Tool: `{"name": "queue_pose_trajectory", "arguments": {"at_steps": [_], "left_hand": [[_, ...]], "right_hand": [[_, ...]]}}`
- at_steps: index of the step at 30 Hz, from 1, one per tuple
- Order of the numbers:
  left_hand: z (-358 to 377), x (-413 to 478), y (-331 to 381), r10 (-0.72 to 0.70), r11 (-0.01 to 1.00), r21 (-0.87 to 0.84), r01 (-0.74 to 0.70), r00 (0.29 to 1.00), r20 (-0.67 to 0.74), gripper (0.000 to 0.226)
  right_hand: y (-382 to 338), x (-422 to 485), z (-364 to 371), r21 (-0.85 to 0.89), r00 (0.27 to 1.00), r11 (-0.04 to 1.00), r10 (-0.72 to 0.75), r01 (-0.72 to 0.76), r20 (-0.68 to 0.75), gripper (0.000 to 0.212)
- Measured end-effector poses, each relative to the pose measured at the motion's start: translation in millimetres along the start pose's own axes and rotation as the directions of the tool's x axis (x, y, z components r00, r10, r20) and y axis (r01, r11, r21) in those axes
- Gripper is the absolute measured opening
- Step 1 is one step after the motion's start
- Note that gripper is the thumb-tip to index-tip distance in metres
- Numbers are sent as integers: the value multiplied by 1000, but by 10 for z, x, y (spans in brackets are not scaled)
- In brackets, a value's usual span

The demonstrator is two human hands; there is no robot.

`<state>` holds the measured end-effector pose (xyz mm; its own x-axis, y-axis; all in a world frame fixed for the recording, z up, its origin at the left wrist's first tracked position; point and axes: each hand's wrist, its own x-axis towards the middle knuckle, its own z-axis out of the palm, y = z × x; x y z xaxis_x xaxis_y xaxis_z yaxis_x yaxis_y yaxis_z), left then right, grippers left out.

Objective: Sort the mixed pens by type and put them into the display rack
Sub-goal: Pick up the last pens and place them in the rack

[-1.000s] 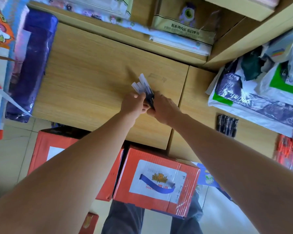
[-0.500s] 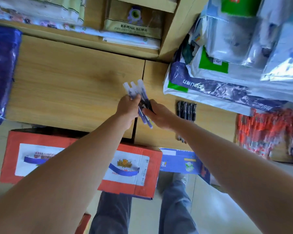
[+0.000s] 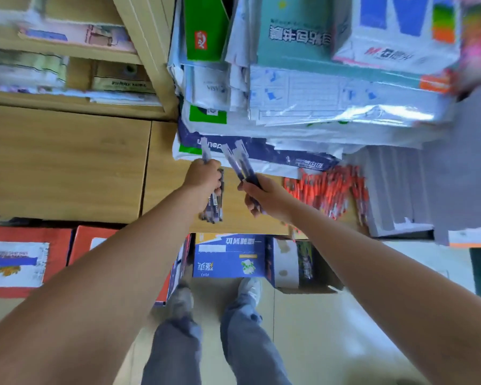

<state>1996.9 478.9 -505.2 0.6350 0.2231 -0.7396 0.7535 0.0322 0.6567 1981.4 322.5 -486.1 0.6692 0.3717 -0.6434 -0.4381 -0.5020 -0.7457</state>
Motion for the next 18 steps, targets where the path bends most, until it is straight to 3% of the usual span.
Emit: {"name": "queue_pose_trajectory", "arguments": {"at_steps": [5,8,13,18], "left_hand": [[491,-532,175,110,983,140,-120,991,75,30],[762,-845,225,172,965,173,-196,974,144,27],[1147,-1420,269,163,958,177,-224,938,305,33],[1786,-1913,287,116,923,282,-261,889,443,34]], "right_hand": [[82,-755,-289,187,1000,982,11,-13,11,20],[162,-1160,-375,180,999,984,-2,9,-39,25],[341,-1836,-490,196,987,978,-48,78,-152,30],[650,-2551,-799,175,972,984,7,35,-234,26]]}}
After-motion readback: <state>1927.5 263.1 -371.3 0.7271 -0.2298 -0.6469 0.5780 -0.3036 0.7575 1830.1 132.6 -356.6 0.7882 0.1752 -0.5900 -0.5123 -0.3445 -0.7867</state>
